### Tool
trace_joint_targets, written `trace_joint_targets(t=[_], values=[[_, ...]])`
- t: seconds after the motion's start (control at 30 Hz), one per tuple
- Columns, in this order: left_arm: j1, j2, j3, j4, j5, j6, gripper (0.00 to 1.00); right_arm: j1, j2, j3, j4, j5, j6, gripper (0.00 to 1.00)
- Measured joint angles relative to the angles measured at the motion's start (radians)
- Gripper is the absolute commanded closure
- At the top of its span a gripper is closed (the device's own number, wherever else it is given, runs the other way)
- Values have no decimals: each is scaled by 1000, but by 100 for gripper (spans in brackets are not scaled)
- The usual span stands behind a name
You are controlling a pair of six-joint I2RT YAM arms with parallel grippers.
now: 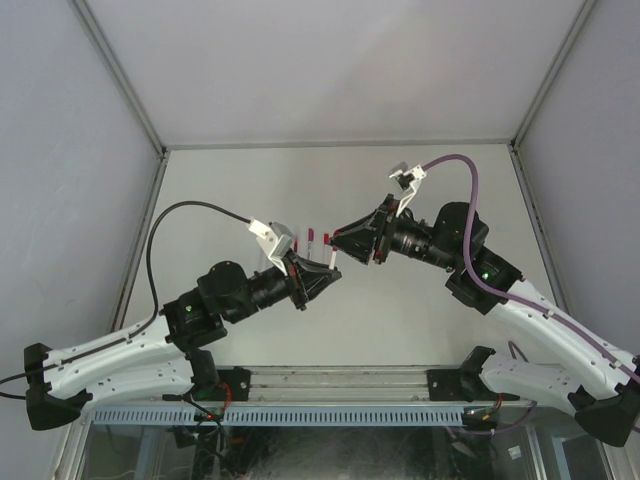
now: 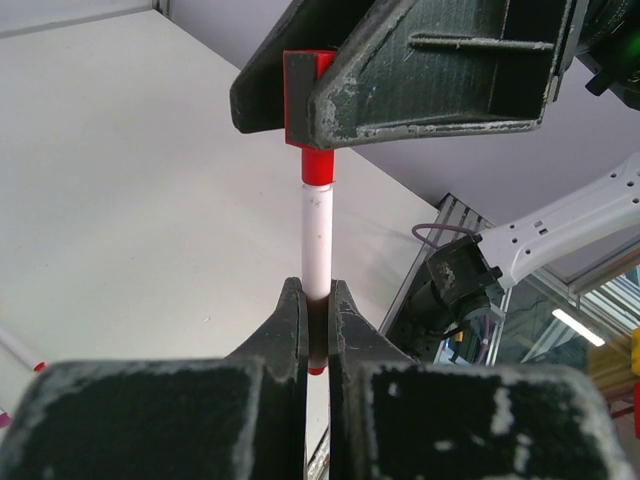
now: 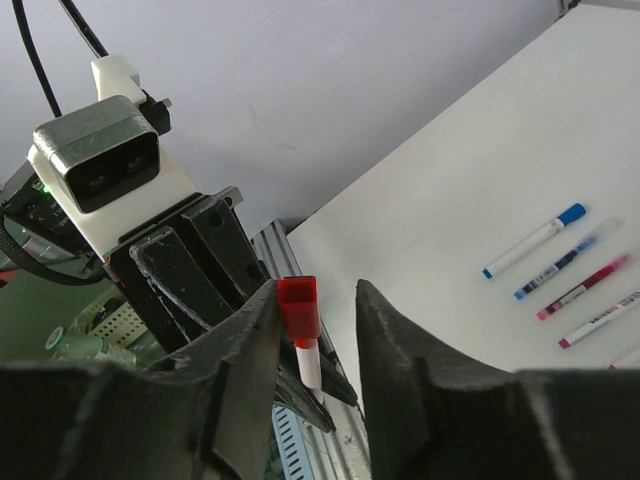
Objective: Insert the pens into the pen caps
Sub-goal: Insert the pen cap onto the pen.
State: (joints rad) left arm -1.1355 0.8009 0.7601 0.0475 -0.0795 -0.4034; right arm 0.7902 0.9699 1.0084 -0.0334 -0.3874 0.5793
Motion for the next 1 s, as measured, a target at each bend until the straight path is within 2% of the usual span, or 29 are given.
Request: trace_joint_targets(t=[0.1,0.2,0.23,0.37,0.6,1.0], values=[[0,2,0,-2,2,0,100,5,2,0,0,-2,-2,82],[0,6,0,-5,2,0,100,10,3,0,0,-7,-11,99],[0,6,0,-5,2,0,100,10,3,0,0,-8,-16,100],[0,6,0,-7,-1,-3,100,20,4,1,-4,6,-42,100],[0,-23,0,-35,-4,-2,100,105,-11,-6,0,124,-85,100],[-25,-84,0,-172,-3,32,100,207,-40,-144,144,227,-56,100]])
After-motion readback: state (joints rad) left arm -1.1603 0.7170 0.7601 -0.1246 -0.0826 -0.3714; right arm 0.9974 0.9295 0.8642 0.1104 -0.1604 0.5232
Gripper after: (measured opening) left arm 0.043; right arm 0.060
